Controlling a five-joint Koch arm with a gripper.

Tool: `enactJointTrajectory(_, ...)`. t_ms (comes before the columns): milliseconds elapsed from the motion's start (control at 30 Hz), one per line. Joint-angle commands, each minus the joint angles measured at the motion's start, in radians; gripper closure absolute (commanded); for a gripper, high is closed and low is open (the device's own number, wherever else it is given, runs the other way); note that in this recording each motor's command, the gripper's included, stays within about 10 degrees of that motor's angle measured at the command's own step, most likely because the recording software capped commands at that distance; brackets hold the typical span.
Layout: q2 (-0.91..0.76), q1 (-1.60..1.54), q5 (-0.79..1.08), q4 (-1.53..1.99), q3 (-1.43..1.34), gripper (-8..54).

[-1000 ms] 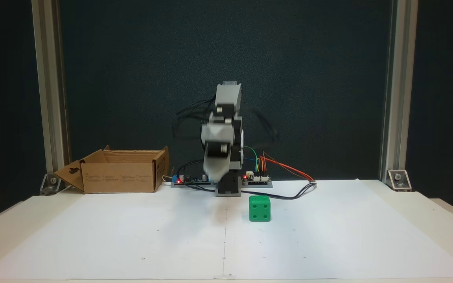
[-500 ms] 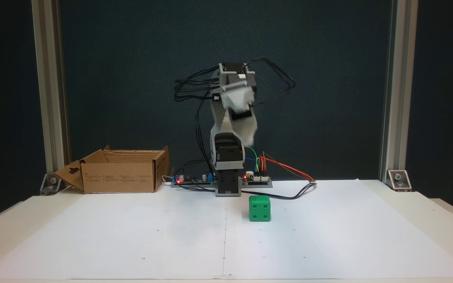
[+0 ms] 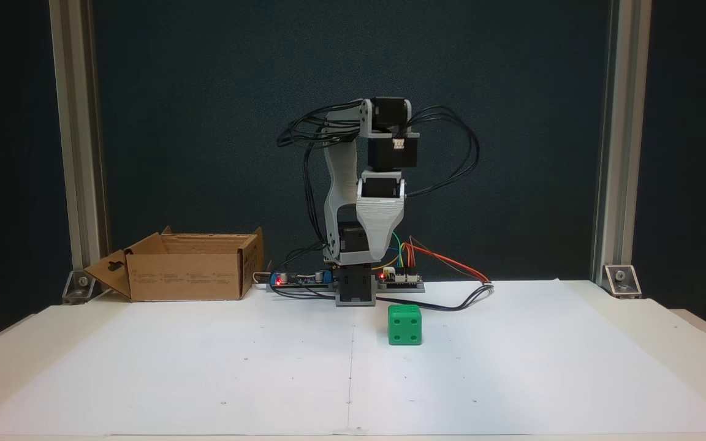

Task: Grasp a green dice and put it in the bin.

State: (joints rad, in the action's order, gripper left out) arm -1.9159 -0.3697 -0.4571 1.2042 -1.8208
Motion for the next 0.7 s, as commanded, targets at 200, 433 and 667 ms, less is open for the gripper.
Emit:
enactJointTrajectory(200,0.038,-0.025,-0.094,-0.043,0.098,1.8)
enactJointTrajectory(433,0.049,-0.017,-0.112,-0.133,0.097,1.8)
enactJointTrajectory(667,0.058,-0.029,-0.114,-0.209,0.038,2.0)
